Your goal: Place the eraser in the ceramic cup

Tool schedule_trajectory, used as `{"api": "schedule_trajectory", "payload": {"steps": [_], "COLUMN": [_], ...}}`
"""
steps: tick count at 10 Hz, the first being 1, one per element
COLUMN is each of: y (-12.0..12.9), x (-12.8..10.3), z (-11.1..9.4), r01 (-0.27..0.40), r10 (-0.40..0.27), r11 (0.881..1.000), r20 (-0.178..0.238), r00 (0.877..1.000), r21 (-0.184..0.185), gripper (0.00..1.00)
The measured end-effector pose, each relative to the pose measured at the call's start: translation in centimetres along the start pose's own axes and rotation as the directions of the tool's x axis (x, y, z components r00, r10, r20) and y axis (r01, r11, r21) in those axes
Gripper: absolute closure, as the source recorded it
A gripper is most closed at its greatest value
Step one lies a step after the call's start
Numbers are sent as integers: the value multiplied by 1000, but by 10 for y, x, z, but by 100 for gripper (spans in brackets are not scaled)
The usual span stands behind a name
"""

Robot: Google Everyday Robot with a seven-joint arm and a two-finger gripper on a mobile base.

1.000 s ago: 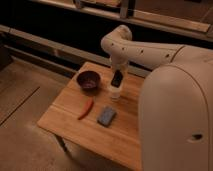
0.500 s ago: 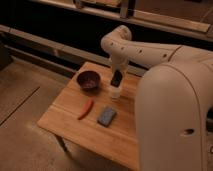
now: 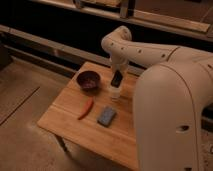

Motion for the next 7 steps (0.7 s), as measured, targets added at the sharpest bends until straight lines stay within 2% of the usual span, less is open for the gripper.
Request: {"api": "schedule_trajectory", "payload": {"steps": [3,7], "y": [7,4], "x": [5,10], "z": [-1,2], "r01": [10,0], "r10": [-10,0], "r11": [1000,1000], "r20": [0,-7], "r00": [1000,1000], "r21": [-6,-3], "gripper": [100,100]}}
